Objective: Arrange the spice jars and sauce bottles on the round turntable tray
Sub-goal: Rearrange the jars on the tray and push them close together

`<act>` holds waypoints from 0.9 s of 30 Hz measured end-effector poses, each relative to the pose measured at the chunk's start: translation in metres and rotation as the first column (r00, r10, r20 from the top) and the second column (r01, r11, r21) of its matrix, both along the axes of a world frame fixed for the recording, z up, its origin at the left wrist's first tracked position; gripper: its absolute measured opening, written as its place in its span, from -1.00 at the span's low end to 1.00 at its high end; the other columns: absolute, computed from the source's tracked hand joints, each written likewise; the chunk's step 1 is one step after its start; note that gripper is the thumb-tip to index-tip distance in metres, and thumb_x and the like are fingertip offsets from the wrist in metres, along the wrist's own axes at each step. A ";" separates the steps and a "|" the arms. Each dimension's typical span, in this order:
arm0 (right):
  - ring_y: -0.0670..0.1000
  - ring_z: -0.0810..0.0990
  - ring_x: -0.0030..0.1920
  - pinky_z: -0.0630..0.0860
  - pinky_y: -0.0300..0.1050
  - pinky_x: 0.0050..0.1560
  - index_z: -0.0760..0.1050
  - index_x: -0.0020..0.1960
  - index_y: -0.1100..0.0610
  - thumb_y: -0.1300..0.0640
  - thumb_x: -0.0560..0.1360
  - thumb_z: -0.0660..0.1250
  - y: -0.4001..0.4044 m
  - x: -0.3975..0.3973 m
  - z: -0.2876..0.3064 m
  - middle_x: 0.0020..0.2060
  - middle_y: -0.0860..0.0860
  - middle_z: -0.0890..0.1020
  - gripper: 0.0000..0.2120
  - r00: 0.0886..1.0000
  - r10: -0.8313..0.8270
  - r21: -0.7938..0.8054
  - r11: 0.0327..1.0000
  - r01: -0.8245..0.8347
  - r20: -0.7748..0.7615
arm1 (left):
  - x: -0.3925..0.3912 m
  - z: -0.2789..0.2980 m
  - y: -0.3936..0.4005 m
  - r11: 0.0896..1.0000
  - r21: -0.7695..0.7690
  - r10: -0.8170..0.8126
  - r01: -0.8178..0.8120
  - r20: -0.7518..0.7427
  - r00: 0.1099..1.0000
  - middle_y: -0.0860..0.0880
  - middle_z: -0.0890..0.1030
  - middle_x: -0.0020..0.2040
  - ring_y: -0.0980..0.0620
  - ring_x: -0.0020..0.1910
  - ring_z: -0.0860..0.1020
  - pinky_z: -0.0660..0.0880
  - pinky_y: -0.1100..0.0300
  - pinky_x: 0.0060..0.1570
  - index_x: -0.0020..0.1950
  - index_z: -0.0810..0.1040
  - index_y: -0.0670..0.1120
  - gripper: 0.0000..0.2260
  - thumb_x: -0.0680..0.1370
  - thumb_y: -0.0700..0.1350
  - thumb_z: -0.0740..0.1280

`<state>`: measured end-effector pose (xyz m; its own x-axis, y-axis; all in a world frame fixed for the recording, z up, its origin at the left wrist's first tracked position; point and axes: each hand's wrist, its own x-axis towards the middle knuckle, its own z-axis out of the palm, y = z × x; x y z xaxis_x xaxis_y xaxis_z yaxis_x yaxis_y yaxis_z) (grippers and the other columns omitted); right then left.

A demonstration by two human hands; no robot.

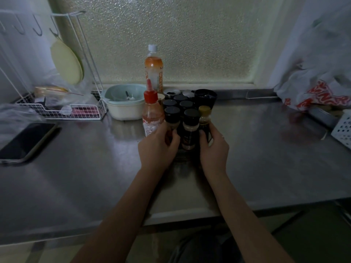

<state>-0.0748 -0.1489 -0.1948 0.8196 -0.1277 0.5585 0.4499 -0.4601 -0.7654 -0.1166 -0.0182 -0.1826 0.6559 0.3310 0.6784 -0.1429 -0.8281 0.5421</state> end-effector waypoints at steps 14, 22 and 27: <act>0.15 0.57 0.06 0.45 0.09 0.16 0.52 0.19 0.04 -0.01 0.44 0.39 -0.004 -0.003 -0.003 0.01 0.02 0.68 -0.67 0.976 -0.194 -0.132 0.975 0.180 -0.097 | 0.007 -0.002 0.012 0.963 -0.203 0.167 -0.179 -0.077 0.983 -0.07 0.58 -0.09 -0.06 -0.08 0.52 0.36 0.13 -0.22 0.01 0.46 -0.11 -0.83 0.49 -0.05 0.27; 0.15 0.48 0.16 0.29 0.13 0.28 0.47 0.20 -0.02 -0.08 0.45 0.35 0.000 -0.004 0.000 0.03 0.00 0.65 -0.65 0.964 -0.217 -0.245 0.953 0.176 -0.153 | 0.008 -0.004 0.012 0.955 -0.229 0.173 -0.187 -0.080 0.982 -0.16 0.50 0.02 -0.13 -0.08 0.50 0.30 0.13 -0.23 0.04 0.40 -0.19 -0.79 0.48 -0.13 0.29; 0.20 0.47 0.15 0.40 0.15 0.22 0.45 0.24 0.05 0.01 0.44 0.35 0.000 -0.007 0.003 0.04 0.08 0.64 -0.62 0.972 -0.155 -0.191 0.974 0.121 -0.174 | 0.008 -0.005 0.014 0.955 -0.220 0.182 -0.198 -0.090 0.979 -0.20 0.45 0.04 -0.17 -0.13 0.49 0.27 0.12 -0.28 0.00 0.37 -0.22 -0.79 0.45 -0.18 0.31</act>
